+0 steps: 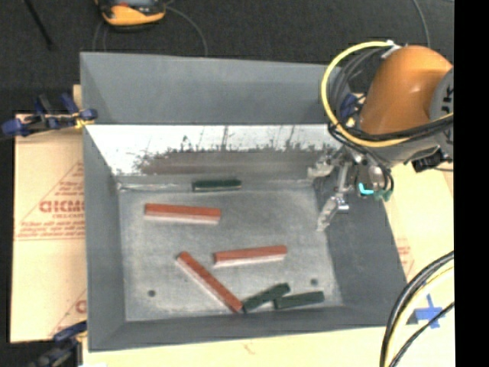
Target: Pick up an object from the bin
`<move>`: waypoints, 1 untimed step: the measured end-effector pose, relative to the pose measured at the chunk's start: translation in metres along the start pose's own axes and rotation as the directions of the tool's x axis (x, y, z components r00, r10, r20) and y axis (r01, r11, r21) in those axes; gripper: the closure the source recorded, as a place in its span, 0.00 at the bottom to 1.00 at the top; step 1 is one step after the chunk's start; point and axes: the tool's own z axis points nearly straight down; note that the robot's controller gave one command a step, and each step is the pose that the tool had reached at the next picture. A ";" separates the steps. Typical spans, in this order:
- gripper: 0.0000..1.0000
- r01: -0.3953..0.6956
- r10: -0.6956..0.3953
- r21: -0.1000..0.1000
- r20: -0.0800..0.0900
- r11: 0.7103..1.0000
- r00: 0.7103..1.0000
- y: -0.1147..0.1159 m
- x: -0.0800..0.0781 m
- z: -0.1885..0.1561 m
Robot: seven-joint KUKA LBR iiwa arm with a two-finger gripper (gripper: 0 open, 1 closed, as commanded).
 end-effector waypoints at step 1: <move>0.00 0.002 -0.002 0.001 0.007 1.000 1.000 0.000 -0.002 -0.004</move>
Offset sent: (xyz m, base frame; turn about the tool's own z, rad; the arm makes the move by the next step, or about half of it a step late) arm -0.0385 0.0425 -0.0942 -0.1208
